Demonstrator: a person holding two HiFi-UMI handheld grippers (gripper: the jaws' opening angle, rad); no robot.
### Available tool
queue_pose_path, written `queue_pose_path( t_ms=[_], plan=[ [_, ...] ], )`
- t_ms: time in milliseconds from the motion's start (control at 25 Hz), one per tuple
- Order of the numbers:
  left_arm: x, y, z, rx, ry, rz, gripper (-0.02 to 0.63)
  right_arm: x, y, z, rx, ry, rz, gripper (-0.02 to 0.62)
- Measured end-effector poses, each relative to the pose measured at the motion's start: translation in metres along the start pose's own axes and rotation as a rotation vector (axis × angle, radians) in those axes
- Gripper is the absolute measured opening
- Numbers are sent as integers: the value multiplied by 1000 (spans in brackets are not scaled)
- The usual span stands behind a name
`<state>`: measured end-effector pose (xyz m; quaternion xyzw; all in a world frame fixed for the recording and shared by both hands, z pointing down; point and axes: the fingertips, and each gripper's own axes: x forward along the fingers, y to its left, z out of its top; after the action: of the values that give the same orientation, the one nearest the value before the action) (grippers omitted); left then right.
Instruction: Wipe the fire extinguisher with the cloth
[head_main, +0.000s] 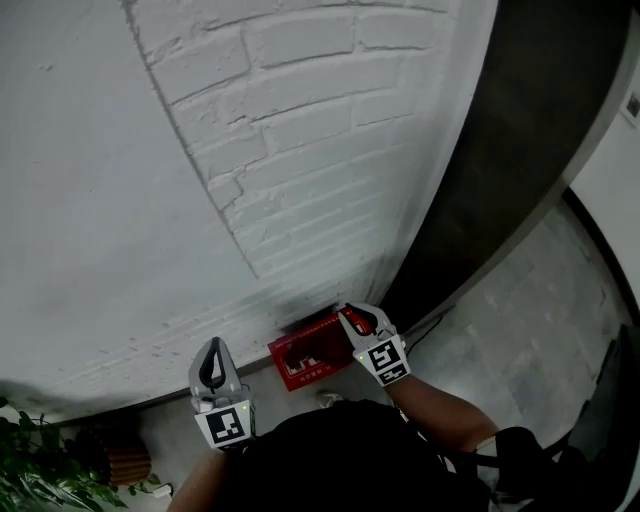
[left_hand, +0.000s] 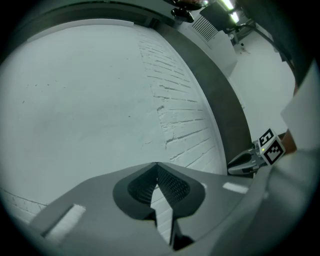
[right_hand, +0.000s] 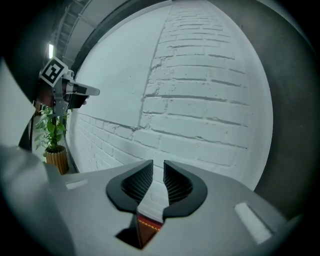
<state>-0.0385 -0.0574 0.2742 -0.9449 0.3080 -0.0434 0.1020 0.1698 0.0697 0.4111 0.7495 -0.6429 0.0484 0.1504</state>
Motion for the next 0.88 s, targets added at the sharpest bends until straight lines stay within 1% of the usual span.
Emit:
queue_pose_path(
  t_ms=[280,320,360,400,600,880],
  plan=[
    [-2,0,1,22,6,18,0,1,-3,-5,13,-2,18,45],
    [-2,0,1,19,9,23,0,2,-4,-7,8,1,23,38],
    [-2,1,0,15,10,31,0,3,-4,-8,3,4,29,12],
    [-2,2,0,13,11,39,0,5,-4,-10,1,6,34,3],
    [-3,9,1,22,11,63,0,13,-3,-8,9,-3,53,3],
    [4,10,-4,12,26,64,0,22,-2,-9,8,16,69,2]
  ],
)
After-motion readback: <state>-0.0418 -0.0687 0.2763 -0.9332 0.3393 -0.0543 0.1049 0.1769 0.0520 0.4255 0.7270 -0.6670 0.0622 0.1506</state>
